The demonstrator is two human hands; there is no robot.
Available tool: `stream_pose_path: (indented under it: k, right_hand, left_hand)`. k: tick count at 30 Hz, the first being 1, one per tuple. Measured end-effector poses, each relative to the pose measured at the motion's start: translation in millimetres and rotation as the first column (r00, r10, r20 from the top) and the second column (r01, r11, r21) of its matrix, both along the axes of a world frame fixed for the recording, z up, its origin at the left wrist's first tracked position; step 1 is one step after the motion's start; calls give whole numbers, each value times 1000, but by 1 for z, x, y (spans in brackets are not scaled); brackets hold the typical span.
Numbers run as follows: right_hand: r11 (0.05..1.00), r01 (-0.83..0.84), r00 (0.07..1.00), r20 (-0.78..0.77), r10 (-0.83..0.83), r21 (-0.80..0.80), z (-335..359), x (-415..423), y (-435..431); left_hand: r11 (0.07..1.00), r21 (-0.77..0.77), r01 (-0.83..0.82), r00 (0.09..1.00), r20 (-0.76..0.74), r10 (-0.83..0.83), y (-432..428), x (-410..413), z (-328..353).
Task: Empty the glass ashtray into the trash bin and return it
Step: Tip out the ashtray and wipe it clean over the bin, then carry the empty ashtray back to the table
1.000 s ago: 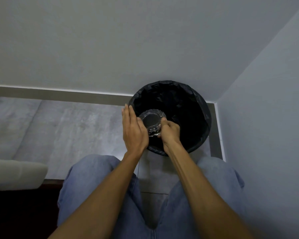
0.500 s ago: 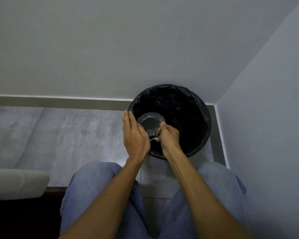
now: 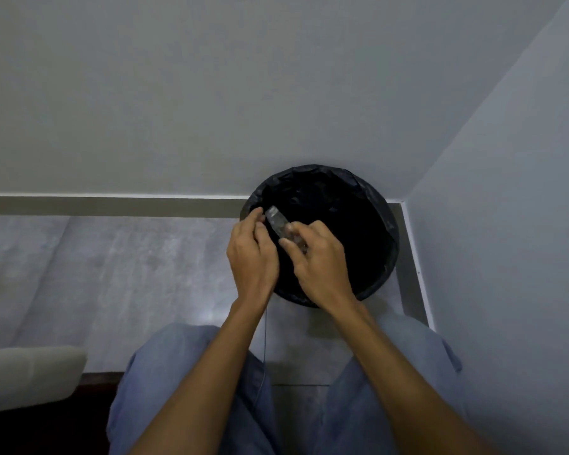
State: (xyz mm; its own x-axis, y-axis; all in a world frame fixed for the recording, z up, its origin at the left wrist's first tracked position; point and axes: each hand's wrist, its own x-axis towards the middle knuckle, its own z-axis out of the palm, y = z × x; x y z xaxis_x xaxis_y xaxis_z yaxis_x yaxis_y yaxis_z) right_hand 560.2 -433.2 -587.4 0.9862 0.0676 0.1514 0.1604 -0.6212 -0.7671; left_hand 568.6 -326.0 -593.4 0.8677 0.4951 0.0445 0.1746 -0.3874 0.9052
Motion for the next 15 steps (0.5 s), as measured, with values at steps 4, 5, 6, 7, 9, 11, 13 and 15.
stream_pose_path:
  k: [4,5,6,7,9,11,13,15]
  right_hand:
    - [980,-33,989,136,60,-199,15,-2,-1]
    - [970,-39,985,153,78,-240,21,-4,-1]
    - [962,-49,981,169,97,-270,28,-7,0]
    - [957,-62,977,176,116,-282,38,-10,1]
    - [964,-103,978,150,143,-247,61,-17,2]
    - [966,-159,978,99,182,-202,89,-22,5]
    - [976,-205,979,-12,205,-78,121,-24,10]
    - [982,-134,967,-199,160,136,161,-25,16]
  left_hand:
    - [943,-330,-41,974,-224,-36,3,19,25]
    - [920,-386,-61,957,-286,-57,6,23,30]
    - [907,-413,-77,942,-328,-70,9,25,37]
    - [907,-412,-84,932,-355,-75,13,24,46]
    - [935,-349,-64,923,-377,-77,21,19,71]
    - [956,-288,-56,920,-387,-63,30,13,100]
    - [964,-255,-70,916,-400,-40,38,6,132]
    - [957,-271,-107,909,-416,-16,47,-2,166]
